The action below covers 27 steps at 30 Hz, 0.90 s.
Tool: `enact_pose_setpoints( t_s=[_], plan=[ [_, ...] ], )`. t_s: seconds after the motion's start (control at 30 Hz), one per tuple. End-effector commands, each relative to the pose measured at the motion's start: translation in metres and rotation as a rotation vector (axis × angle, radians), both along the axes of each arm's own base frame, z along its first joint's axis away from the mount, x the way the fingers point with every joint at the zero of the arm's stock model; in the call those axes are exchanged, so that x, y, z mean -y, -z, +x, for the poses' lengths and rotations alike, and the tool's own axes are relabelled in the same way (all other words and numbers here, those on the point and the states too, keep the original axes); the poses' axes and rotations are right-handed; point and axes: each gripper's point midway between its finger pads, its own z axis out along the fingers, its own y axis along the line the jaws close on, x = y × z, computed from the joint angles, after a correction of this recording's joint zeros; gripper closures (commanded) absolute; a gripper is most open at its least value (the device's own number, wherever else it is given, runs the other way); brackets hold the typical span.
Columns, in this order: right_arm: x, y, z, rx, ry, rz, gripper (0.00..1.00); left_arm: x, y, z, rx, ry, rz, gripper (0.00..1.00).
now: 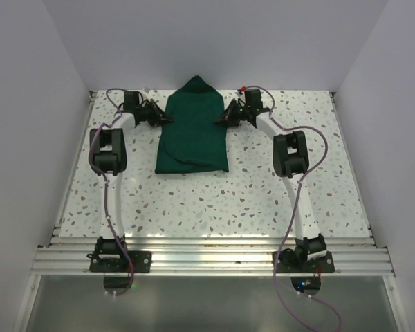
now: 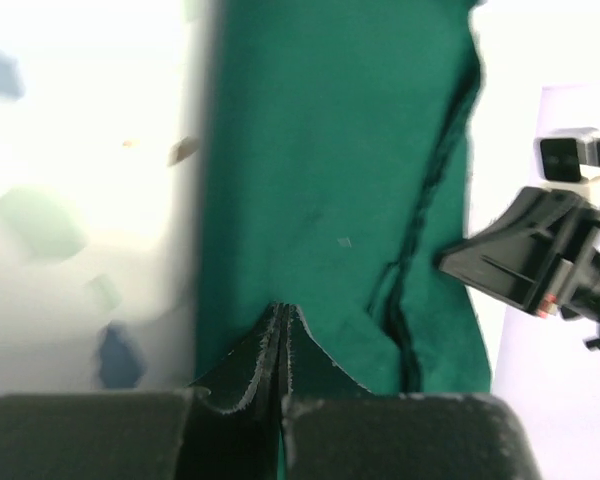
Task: Prepare the surgical pack
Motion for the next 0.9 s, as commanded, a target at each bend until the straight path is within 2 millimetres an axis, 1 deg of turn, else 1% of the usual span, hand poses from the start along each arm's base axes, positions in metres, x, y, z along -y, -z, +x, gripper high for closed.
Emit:
enact_pose_setpoints(
  t_s=[0.0, 0.03, 0.1, 0.13, 0.2, 0.23, 0.33, 0.37, 0.4, 0.43, 0.47, 0.5, 0.53, 0.57, 0.6, 0.63, 0.67, 0.7, 0.77, 0.83, 0.87],
  plan=[
    [-0.001, -0.008, -0.004, -0.002, -0.026, 0.005, 1.0, -0.022, 0.028, -0.022, -0.161, -0.06, 0.113, 1.0],
    [0.001, -0.001, -0.009, -0.024, -0.028, 0.001, 1.0, -0.025, 0.032, -0.03, -0.2, -0.066, 0.131, 1.0],
    [0.002, 0.0, -0.013, -0.038, -0.028, -0.008, 1.0, -0.026, 0.043, -0.042, -0.234, -0.06, 0.149, 1.0],
    [0.003, 0.006, -0.018, -0.053, -0.031, -0.013, 1.0, -0.027, 0.045, -0.047, -0.253, -0.059, 0.157, 1.0],
    [0.004, 0.008, -0.021, -0.06, -0.033, -0.011, 1.0, -0.029, 0.052, -0.058, -0.285, -0.059, 0.169, 1.0],
    [0.004, 0.009, -0.026, -0.071, -0.036, -0.009, 1.0, -0.029, 0.055, -0.062, -0.299, -0.058, 0.169, 1.0],
    [0.005, 0.009, -0.035, -0.082, -0.043, -0.013, 1.0, -0.032, 0.057, -0.076, -0.332, -0.073, 0.176, 1.0],
    [0.006, 0.008, -0.037, -0.083, -0.048, -0.014, 1.0, -0.033, 0.063, -0.084, -0.357, -0.08, 0.185, 1.0],
    [0.007, 0.007, -0.04, -0.086, -0.049, -0.015, 1.0, -0.034, 0.057, -0.086, -0.349, -0.082, 0.19, 1.0],
    [0.008, 0.013, -0.046, -0.098, -0.056, -0.023, 1.0, -0.033, 0.056, -0.088, -0.345, -0.082, 0.19, 1.0],
    [0.008, 0.006, -0.048, -0.091, -0.058, -0.022, 1.0, -0.033, 0.055, -0.091, -0.345, -0.081, 0.191, 1.0],
    [0.009, 0.006, -0.051, -0.088, -0.06, -0.026, 1.0, -0.032, 0.061, -0.1, -0.365, -0.075, 0.191, 1.0],
    [0.013, 0.015, -0.06, -0.115, -0.061, -0.035, 1.0, -0.033, 0.057, -0.102, -0.362, -0.075, 0.194, 1.0],
    [0.012, 0.005, -0.062, -0.099, -0.067, -0.031, 1.0, -0.033, 0.059, -0.111, -0.375, -0.069, 0.194, 1.0],
    [0.013, 0.006, -0.066, -0.105, -0.068, -0.033, 1.0, -0.033, 0.059, -0.115, -0.379, -0.065, 0.197, 1.0],
    [0.015, 0.012, -0.076, -0.128, -0.071, -0.038, 1.0, -0.032, 0.059, -0.118, -0.378, -0.062, 0.197, 1.0],
    [0.015, 0.004, -0.079, -0.118, -0.074, -0.035, 1.0, -0.032, 0.063, -0.126, -0.386, -0.054, 0.205, 1.0],
    [0.017, 0.009, -0.087, -0.132, -0.074, -0.04, 1.0, -0.034, 0.056, -0.124, -0.363, -0.059, 0.21, 1.0],
    [0.019, 0.005, -0.091, -0.126, -0.074, -0.041, 1.0, -0.035, 0.052, -0.124, -0.341, -0.052, 0.22, 1.0],
    [0.017, -0.004, -0.092, -0.113, -0.081, -0.031, 1.0, -0.035, 0.041, -0.118, -0.307, -0.039, 0.213, 1.0],
    [0.016, -0.009, -0.09, -0.101, -0.081, -0.028, 1.0, -0.034, 0.03, -0.109, -0.265, -0.028, 0.206, 1.0]
  ],
)
